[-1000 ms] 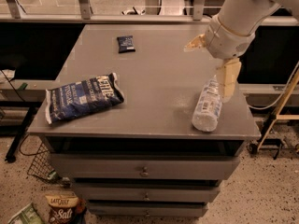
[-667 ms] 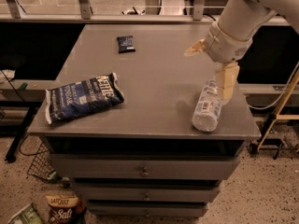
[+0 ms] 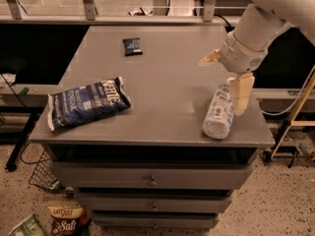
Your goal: Move blue plastic bottle near rxbar blueberry
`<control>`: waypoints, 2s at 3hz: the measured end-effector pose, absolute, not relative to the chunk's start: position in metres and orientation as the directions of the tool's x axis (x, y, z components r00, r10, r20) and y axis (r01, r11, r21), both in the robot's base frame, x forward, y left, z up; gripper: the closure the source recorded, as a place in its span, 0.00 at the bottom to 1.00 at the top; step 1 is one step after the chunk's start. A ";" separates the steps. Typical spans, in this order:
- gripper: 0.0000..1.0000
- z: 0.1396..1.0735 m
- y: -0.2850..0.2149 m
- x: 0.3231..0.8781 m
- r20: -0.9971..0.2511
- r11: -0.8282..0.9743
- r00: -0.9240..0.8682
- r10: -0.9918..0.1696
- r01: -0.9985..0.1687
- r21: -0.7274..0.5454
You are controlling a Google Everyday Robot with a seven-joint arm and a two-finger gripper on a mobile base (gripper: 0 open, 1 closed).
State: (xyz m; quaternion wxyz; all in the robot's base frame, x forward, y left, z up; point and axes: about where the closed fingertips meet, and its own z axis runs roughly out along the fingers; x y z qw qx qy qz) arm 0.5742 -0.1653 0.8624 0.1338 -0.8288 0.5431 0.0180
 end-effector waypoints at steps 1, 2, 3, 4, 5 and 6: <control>0.17 0.853 -0.170 0.575 -0.184 -0.364 0.397 -0.899 -0.912 -0.189; 0.42 0.849 -0.174 0.574 -0.190 -0.352 0.384 -0.904 -0.918 -0.183; 0.64 0.849 -0.177 0.573 -0.192 -0.345 0.377 -0.906 -0.921 -0.181; 0.88 0.860 -0.180 0.567 -0.194 -0.339 0.377 -0.906 -0.919 -0.201; 1.00 0.886 -0.182 0.560 -0.218 -0.333 0.388 -0.895 -0.908 -0.253; 1.00 0.911 -0.192 0.561 -0.282 -0.271 0.354 -0.891 -0.916 -0.295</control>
Offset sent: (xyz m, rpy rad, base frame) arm -0.0033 -0.0167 -0.0142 0.0063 0.0382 -0.0392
